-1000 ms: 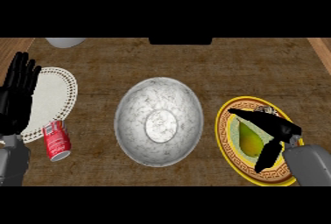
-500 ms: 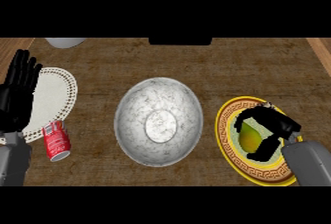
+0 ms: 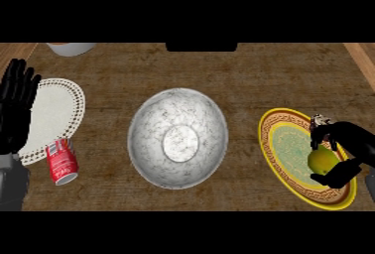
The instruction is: Pick the pear from the plate and place it in the bowl
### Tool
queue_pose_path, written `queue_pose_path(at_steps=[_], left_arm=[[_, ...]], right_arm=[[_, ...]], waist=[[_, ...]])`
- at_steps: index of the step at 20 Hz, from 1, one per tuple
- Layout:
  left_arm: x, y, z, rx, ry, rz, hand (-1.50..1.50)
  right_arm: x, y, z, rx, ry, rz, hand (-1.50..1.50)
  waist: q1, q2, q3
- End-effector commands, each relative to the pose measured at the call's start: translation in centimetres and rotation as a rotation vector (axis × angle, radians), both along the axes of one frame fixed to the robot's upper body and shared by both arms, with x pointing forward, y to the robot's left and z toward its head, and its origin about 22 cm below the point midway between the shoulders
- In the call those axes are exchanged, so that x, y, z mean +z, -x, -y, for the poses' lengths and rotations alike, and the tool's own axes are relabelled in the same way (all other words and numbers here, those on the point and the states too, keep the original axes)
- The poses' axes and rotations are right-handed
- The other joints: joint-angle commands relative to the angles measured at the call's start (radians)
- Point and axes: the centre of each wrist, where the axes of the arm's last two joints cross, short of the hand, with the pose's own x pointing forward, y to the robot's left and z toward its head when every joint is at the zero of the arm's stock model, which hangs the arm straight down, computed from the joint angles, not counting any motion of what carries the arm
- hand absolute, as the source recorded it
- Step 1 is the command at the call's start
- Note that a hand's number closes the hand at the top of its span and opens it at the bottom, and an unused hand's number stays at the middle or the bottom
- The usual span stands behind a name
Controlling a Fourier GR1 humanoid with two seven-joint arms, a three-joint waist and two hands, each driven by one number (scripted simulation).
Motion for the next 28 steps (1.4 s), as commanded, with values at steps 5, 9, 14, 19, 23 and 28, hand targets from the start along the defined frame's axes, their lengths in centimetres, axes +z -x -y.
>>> queue_pose_path(at_steps=[5,9,14,19,23,28], left_arm=[[0.9,-0.7,0.4,0.02,0.002,-0.004,0.0],[0.9,0.0,0.8,-0.009,0.002,0.009,0.0],[1.5,-0.2,-1.6,0.022,0.003,-0.018,0.0],[1.1,0.3,0.4,0.01,-0.014,0.002,0.0],[-1.2,0.7,-0.7,0.008,-0.014,-0.007,0.0],[-0.2,0.0,0.0,-0.002,-0.004,0.002,0.0]], right_arm=[[3.9,5.7,10.2,-0.183,0.257,0.177,1.5],[6.1,5.8,9.9,-0.27,0.248,0.321,1.5],[12.2,8.0,8.6,-0.158,0.131,0.403,1.5],[17.9,9.2,7.4,-0.07,0.013,0.564,1.5],[20.0,9.6,4.2,-0.021,-0.143,0.585,1.5],[22.1,9.4,-0.1,0.021,-0.324,0.549,1.5]], waist=[[-0.012,0.012,0.011],[-0.003,0.011,0.01],[-0.022,0.006,0.009],[-0.016,0.005,0.009],[-0.01,0.008,0.008],[0.004,0.008,0.007]])
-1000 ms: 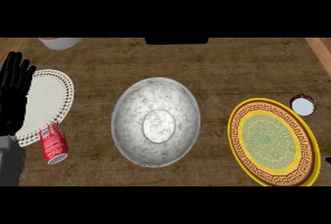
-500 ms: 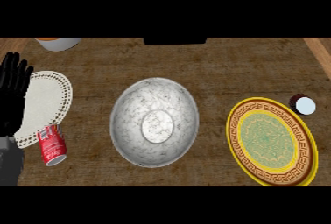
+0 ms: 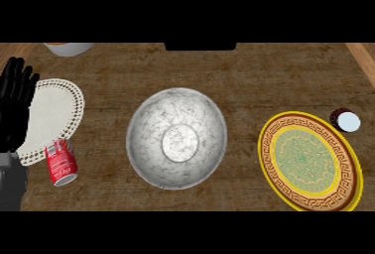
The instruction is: Pick the pear from the plate and place it in the bowl
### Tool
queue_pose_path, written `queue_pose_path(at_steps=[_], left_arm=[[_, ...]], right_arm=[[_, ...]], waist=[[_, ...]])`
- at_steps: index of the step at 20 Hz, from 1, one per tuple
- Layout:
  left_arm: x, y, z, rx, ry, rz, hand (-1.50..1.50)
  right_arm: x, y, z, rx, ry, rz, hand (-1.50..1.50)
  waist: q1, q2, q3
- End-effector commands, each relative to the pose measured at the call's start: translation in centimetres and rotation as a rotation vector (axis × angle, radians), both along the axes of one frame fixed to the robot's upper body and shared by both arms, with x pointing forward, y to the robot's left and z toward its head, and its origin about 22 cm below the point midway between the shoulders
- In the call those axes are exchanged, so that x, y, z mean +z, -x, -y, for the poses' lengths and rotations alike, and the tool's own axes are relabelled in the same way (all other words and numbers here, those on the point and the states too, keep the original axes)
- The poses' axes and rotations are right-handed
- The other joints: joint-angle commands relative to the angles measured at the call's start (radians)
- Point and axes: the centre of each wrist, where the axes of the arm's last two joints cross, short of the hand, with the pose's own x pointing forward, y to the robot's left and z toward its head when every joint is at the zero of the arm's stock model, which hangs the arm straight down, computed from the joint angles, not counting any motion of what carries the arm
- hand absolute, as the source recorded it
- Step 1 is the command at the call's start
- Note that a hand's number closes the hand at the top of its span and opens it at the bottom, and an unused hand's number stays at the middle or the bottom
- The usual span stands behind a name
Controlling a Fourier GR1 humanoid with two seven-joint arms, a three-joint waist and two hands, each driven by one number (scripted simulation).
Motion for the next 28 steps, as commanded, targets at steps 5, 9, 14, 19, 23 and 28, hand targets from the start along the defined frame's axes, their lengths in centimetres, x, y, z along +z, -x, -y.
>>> queue_pose_path(at_steps=[5,9,14,19,23,28], left_arm=[[-0.4,-1.3,1.7,-0.016,-0.003,0.011,0.0],[-0.6,-0.9,1.5,-0.04,0.005,0.016,0.0],[-1.1,-0.5,2.4,-0.058,0.025,-0.001,0.0],[0.1,-1.2,2.1,-0.041,0.016,0.006,0.0],[0.1,-0.3,1.4,-0.034,0.007,0.013,0.0],[-0.7,-0.9,1.6,-0.029,0.001,0.007,0.0]], right_arm=[[3.2,0.4,-7.7,0.107,-0.145,-0.059,1.5],[5.1,0.3,-12.4,0.103,-0.117,-0.098,1.5],[5.5,-2.2,-17.8,0.107,-0.065,-0.138,1.5],[4.1,-3.3,-23.5,0.162,-0.049,-0.22,1.5],[0.5,-5.1,-27.8,0.175,-0.037,-0.274,1.5],[-3.9,-7.3,-30.0,0.134,0.019,-0.276,1.5]], waist=[[0.017,0.006,0.0],[0.034,0.007,-0.001],[0.055,0.011,-0.001],[0.038,0.008,0.001],[0.038,0.008,0.002],[0.025,0.01,0.003]])
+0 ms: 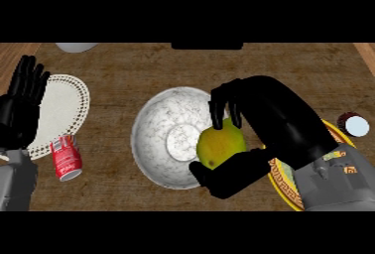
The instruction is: Pick the pear from the plate and place it in the bowl
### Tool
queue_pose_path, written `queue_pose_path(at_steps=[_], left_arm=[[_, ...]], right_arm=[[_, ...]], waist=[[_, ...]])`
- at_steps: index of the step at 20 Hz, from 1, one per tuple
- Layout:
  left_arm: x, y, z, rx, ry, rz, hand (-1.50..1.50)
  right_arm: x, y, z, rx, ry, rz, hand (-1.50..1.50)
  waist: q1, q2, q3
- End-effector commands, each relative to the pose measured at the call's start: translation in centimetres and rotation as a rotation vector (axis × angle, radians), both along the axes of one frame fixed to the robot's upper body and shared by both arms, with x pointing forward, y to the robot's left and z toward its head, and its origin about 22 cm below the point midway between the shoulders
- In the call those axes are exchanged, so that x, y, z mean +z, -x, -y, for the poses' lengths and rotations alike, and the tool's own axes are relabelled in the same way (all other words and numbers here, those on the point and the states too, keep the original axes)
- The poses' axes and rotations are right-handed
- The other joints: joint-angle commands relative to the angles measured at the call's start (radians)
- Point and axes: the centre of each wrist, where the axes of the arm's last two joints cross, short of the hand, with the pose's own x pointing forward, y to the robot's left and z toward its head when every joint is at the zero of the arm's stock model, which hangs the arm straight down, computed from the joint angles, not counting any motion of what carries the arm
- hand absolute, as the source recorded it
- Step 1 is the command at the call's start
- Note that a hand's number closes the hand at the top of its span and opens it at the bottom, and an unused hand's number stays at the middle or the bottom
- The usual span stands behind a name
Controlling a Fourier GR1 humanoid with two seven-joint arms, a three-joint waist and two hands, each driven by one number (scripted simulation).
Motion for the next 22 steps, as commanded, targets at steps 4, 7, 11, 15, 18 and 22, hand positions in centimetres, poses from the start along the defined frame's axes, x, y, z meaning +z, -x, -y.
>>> queue_pose_path(at_steps=[4,7,11,15,18,22], left_arm=[[-0.3,-0.1,-1.7,0.02,-0.005,-0.001,0.0],[-0.2,-0.3,-1.6,0.007,0.006,-0.002,0.0],[-0.5,-0.2,0.1,0.004,0.018,-0.005,0.0],[-0.7,-0.3,0.4,0.011,0.009,0.01,0.0],[-0.3,0.1,0.4,-0.005,0.015,-0.003,0.0],[-0.7,0.1,0.2,0.012,0.004,-0.006,0.0]], right_arm=[[-5.8,-1.8,-4.3,-0.084,0.14,-0.011,1.5],[-9.1,-2.2,-4.5,-0.189,0.056,-0.081,1.5],[-10.9,-4.2,-6.4,-0.199,-0.083,-0.167,-1.5],[-12.6,-4.3,-6.1,-0.19,-0.281,-0.173,-1.5],[-14.1,-5.0,-5.3,-0.222,-0.395,-0.053,-1.5],[-10.9,-6.4,-2.1,-0.324,-0.512,0.093,-1.5]], waist=[[-0.008,0.001,0.001],[-0.012,0.001,0.001],[-0.006,0.002,0.001],[-0.005,0.003,0.002],[0.0,0.002,0.002],[-0.016,-0.001,0.002]])
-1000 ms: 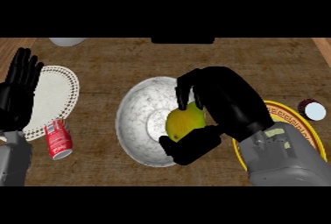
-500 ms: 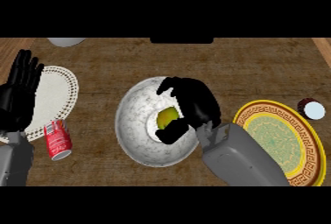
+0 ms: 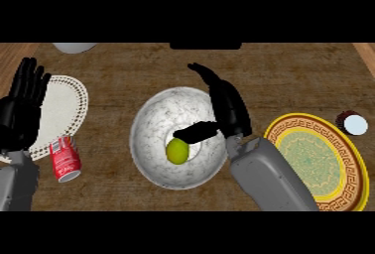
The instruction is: Pick the pear from the plate and place it in the bowl
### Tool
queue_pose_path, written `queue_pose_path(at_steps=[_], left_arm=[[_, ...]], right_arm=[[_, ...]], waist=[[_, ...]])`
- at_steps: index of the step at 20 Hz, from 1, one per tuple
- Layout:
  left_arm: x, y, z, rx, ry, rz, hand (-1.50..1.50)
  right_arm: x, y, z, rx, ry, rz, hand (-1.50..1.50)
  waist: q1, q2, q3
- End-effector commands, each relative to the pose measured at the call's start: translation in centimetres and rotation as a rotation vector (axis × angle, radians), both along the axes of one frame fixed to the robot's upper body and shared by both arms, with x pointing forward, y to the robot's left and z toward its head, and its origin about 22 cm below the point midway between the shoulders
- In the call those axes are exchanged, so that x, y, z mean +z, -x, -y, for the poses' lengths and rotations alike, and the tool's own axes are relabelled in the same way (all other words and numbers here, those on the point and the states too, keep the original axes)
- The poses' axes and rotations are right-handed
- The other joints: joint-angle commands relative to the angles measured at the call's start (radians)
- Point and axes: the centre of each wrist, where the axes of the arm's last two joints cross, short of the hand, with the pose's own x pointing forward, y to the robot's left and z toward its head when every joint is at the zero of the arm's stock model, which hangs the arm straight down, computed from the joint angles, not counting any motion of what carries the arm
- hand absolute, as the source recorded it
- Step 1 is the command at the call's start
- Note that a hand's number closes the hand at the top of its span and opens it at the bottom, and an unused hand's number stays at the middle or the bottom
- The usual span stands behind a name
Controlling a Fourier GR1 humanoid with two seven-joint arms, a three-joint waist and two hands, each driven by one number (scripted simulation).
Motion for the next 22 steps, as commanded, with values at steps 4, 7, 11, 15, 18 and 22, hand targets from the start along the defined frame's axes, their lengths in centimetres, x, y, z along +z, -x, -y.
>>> queue_pose_path(at_steps=[4,7,11,15,18,22], left_arm=[[0.3,0.3,-0.1,0.023,-0.001,-0.018,0.0],[1.6,0.2,-1.6,0.01,0.0,-0.002,0.0],[-0.3,0.8,-1.2,0.022,0.019,-0.017,0.0],[0.7,0.1,-1.4,0.03,0.0,-0.004,0.0],[-0.2,0.0,-0.2,0.018,-0.007,0.005,0.0],[0.9,-0.5,-0.1,0.003,-0.002,0.003,0.0]], right_arm=[[2.8,-0.2,4.8,-0.188,-0.177,0.098,-1.5],[1.2,-1.9,10.6,-0.27,-0.22,0.099,-1.5],[3.2,-0.3,17.6,-0.278,-0.282,0.116,-1.5],[0.5,1.2,23.2,-0.271,-0.308,0.13,-1.5],[-1.3,2.0,27.0,-0.281,-0.355,0.156,-1.5],[-2.0,1.5,31.2,-0.243,-0.378,0.122,-1.5]], waist=[[-0.016,-0.005,-0.001],[-0.01,-0.002,0.0],[-0.021,-0.003,0.0],[-0.018,-0.003,0.0],[-0.016,-0.002,0.0],[-0.009,-0.002,0.0]])
